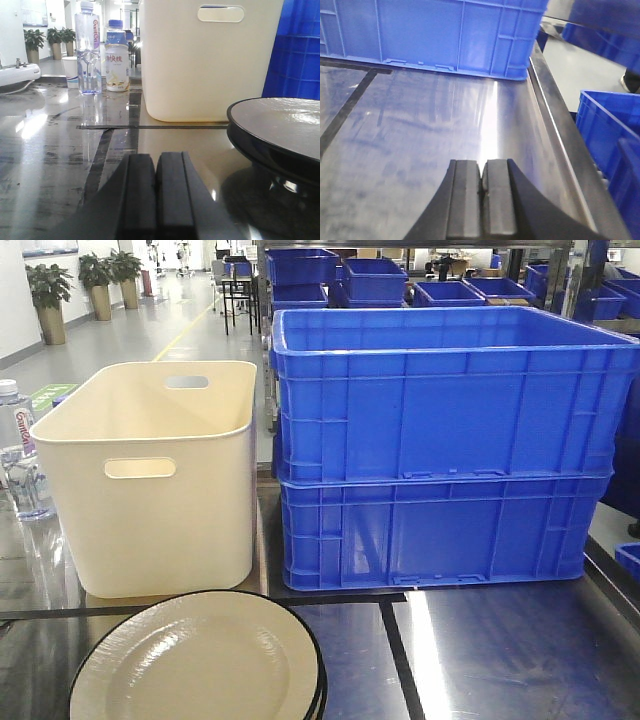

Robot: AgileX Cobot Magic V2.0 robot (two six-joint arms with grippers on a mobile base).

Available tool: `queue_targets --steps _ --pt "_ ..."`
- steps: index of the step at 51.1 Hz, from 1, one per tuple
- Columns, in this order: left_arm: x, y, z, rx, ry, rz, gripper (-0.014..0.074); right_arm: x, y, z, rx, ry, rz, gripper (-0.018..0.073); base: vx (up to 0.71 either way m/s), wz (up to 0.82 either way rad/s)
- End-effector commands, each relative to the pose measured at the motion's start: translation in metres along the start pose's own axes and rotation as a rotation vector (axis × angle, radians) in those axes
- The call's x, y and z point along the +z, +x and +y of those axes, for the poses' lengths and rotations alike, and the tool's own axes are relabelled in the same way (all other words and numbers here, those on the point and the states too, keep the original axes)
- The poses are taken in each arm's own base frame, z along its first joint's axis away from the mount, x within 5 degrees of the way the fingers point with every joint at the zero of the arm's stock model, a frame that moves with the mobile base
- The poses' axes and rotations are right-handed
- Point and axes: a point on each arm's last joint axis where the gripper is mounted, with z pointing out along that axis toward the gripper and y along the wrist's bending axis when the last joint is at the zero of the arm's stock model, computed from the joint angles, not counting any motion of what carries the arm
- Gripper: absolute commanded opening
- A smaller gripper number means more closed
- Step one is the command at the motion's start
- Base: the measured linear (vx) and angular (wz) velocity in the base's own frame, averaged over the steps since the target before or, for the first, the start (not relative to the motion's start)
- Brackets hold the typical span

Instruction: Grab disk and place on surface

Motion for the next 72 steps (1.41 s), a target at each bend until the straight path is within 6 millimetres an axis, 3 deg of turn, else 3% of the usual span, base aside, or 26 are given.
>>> queue_targets --steps 1,12,19,72 --pt "-0.002 -0.015 -0.001 -0.010 0.010 -0.113 -0.0008 -0.007 0.008 0.002 -0.004 0.017 -0.149 -0.0011 0.00 0.00" --pt "-0.002 -0.015 -0.001 -0.010 0.010 -0.113 -0.0008 -0.006 0.059 0.012 0.041 0.004 -0.238 -0.0008 0.00 0.00" --pt "-0.002 -0.015 -0.001 -0.010 0.009 -0.110 -0.0008 0.003 0.077 0.016 0.089 -0.013 -0.231 -0.0006 0.00 0.00" --pt "-0.002 -0.014 -0.001 -0.010 0.009 -0.105 -0.0008 0.002 0.075 0.016 0.098 -0.012 -0.249 -0.0005 0.00 0.00"
